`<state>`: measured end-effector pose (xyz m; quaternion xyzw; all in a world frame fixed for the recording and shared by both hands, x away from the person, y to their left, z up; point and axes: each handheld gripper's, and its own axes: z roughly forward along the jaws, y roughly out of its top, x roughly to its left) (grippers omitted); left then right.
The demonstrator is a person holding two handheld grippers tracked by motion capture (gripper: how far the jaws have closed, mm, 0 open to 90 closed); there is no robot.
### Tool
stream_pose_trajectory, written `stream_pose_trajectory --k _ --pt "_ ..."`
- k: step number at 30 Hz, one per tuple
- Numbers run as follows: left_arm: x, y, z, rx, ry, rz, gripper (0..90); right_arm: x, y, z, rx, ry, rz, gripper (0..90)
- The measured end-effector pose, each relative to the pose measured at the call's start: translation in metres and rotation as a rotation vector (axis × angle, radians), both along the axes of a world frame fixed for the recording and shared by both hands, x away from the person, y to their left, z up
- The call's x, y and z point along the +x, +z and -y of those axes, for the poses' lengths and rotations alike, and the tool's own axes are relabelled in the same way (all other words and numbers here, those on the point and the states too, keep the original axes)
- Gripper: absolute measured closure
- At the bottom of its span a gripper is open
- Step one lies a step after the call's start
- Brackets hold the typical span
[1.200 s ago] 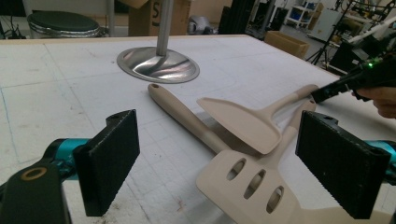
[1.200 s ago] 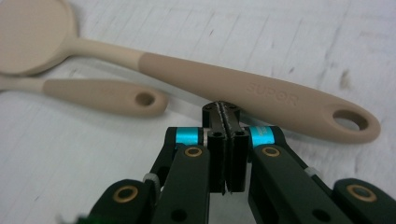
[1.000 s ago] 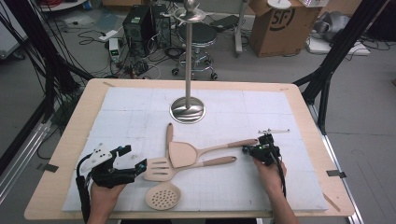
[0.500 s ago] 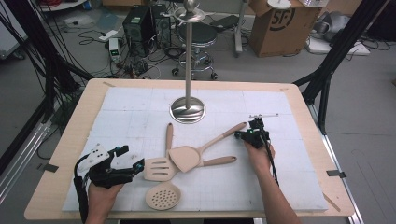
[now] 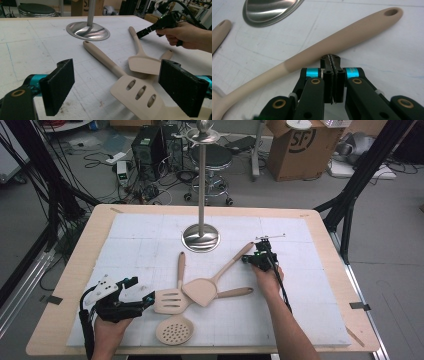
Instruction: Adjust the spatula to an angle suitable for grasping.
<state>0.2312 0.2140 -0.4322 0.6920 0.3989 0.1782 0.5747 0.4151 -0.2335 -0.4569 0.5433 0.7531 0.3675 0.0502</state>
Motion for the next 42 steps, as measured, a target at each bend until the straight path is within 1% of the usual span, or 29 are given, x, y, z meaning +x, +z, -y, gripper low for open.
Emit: stream_pose_trajectory --k 4,5,6,7,8,10,11,12,13,14,15,16,17,18,20,21,22,23,24,25,28,32,38,42 --pt "-0.001 0.000 -0.001 -0.003 0.003 0.003 14.2 -0.001 0.002 -0.007 -0.008 0.027 -0.009 89.8" --pt "-0.002 0.000 -0.002 -0.005 0.003 0.000 14.2 -0.005 0.006 -0.014 0.007 0.042 -0.007 89.9" --pt "-0.002 0.000 -0.002 -0.005 0.003 0.000 14.2 -0.005 0.006 -0.014 0.007 0.042 -0.007 89.9" --pt "-0.002 0.000 -0.002 -0.004 0.004 -0.001 14.2 -0.007 0.009 -0.020 0.016 0.062 -0.001 89.9" --pt "-0.002 0.000 -0.002 -0.004 0.003 -0.001 14.2 -0.010 0.012 -0.026 0.013 0.082 0.011 89.8" --pt "-0.002 0.001 -0.001 -0.003 0.002 0.001 14.3 -0.015 0.018 -0.041 -0.030 0.125 0.040 89.8" --pt "-0.003 0.001 -0.001 -0.002 0.001 0.002 14.2 -0.017 0.021 -0.047 -0.031 0.148 0.045 89.8" --pt "-0.003 0.001 -0.001 0.001 0.001 0.004 14.3 -0.018 0.023 -0.053 -0.007 0.169 0.042 89.9" --pt "-0.003 0.001 -0.001 -0.001 0.001 0.006 14.3 -0.019 0.025 -0.059 0.003 0.186 0.043 89.8" --pt "-0.004 0.001 -0.001 -0.001 0.000 0.005 14.3 -0.021 0.026 -0.066 0.002 0.205 0.041 89.8" --pt "-0.003 0.001 0.000 -0.002 -0.002 0.002 14.3 -0.023 0.027 -0.082 -0.008 0.256 0.026 89.8" --pt "-0.003 0.001 0.000 -0.001 -0.004 0.002 14.3 -0.023 0.027 -0.082 -0.008 0.256 0.026 89.8" --pt "-0.003 0.001 0.000 -0.002 -0.004 0.002 14.3 -0.025 0.026 -0.090 -0.016 0.282 0.011 89.8" --pt "-0.003 0.001 0.000 0.000 -0.006 0.003 14.3 -0.027 0.025 -0.098 -0.035 0.302 0.000 89.8" --pt "-0.003 0.001 0.000 0.001 -0.004 0.002 14.3 -0.031 0.022 -0.112 -0.100 0.343 -0.021 89.9" --pt "-0.003 0.001 0.001 -0.002 -0.009 0.001 14.3 -0.033 0.018 -0.119 -0.144 0.364 -0.039 89.8" --pt "-0.003 0.001 0.001 -0.001 -0.008 0.002 14.3 -0.033 0.018 -0.119 -0.144 0.364 -0.039 89.8" --pt "-0.003 0.001 0.001 0.001 -0.010 0.002 14.3 -0.033 0.015 -0.120 -0.169 0.366 -0.056 89.8" --pt "-0.003 0.001 0.001 0.003 -0.010 0.002 14.3 -0.033 0.014 -0.118 -0.154 0.362 -0.056 89.8" --pt "-0.003 0.001 0.001 0.001 -0.010 0.002 14.3 -0.033 0.015 -0.116 -0.150 0.361 -0.067 89.9" --pt "-0.003 0.001 0.001 -0.002 -0.010 0.000 14.3 -0.036 0.016 -0.112 -0.169 0.370 -0.066 89.8" --pt "-0.003 0.001 0.001 0.002 -0.011 0.000 14.3 -0.037 0.016 -0.102 -0.151 0.370 -0.080 89.9" --pt "-0.004 0.001 0.000 0.000 -0.007 -0.003 14.3 -0.041 0.015 -0.089 -0.128 0.368 -0.066 89.9" --pt "-0.004 0.000 -0.001 -0.001 -0.006 -0.003 14.3 -0.043 0.016 -0.074 -0.127 0.353 -0.079 90.0"
